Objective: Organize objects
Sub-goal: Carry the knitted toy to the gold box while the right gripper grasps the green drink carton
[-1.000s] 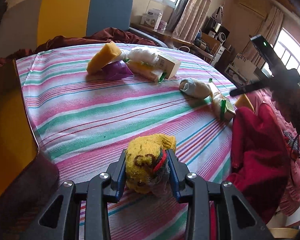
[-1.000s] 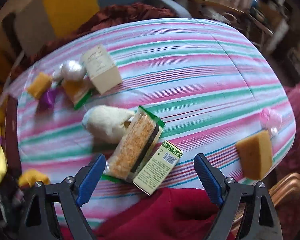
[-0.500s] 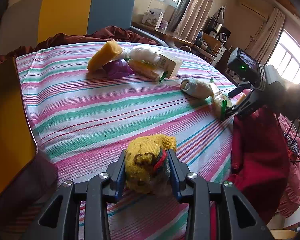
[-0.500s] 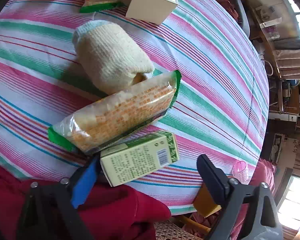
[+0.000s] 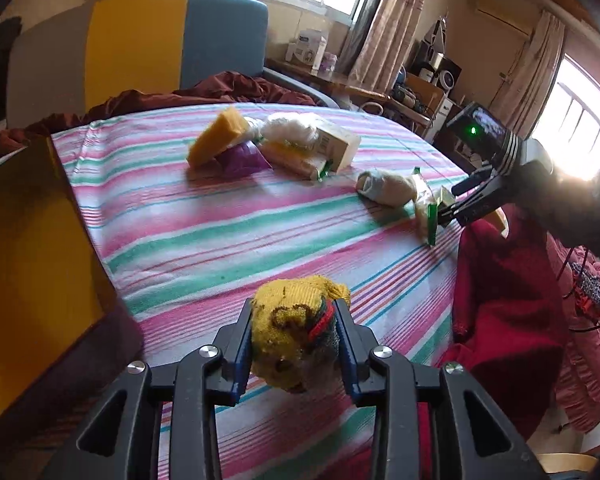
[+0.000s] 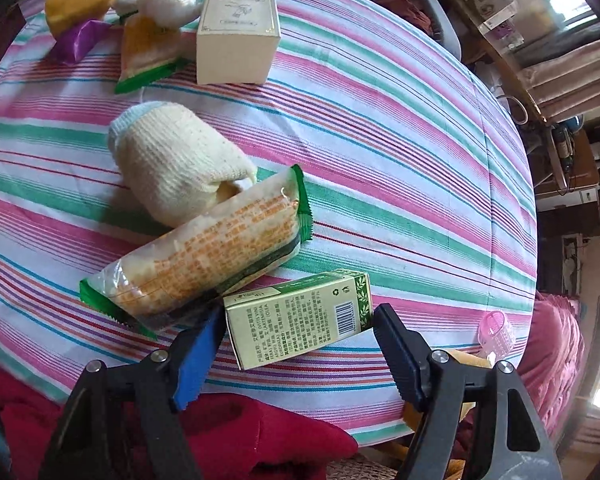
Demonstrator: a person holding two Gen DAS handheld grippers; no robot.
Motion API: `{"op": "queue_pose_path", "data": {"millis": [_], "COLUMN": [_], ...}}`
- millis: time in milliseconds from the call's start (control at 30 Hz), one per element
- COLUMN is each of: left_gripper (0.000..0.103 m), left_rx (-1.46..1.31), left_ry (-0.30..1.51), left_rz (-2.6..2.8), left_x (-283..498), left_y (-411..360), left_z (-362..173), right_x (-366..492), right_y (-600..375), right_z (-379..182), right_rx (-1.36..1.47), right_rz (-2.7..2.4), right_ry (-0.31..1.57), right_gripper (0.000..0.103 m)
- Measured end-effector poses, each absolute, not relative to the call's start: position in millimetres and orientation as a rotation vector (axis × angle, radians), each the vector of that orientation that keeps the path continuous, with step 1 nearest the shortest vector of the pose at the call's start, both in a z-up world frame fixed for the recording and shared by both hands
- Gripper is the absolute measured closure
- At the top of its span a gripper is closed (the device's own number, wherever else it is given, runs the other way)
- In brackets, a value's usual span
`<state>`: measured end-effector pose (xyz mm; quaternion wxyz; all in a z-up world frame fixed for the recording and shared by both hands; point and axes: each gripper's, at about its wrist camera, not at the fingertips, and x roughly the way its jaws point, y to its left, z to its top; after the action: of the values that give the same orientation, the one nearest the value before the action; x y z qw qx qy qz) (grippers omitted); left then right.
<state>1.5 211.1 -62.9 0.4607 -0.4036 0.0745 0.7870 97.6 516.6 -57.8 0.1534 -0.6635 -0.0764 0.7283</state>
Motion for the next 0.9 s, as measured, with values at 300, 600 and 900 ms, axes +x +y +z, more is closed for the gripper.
{"op": "queue_pose_path", "data": {"millis": [300, 600, 900], "left_gripper": [0.067, 0.067, 0.067], "left_rx": [-0.967, -1.035, -1.129], "left_ry": [0.004, -0.095, -0.072], "left_rz": [2.148, 2.395, 2.562], "left_x": [-29, -57, -92], "left_y": [131, 35, -12], "left_z": [-16, -13, -23], "right_x": [97, 97, 97], "right_y": [514, 496, 503], "right_z": [-48, -53, -54], "right_rx": [-1.842, -1.798, -1.764], "right_rz": [2.115, 2.131, 2.143], "right_ry": [-0.18, -0.171, -0.17], "right_gripper": [0.027, 0.027, 0.027]}}
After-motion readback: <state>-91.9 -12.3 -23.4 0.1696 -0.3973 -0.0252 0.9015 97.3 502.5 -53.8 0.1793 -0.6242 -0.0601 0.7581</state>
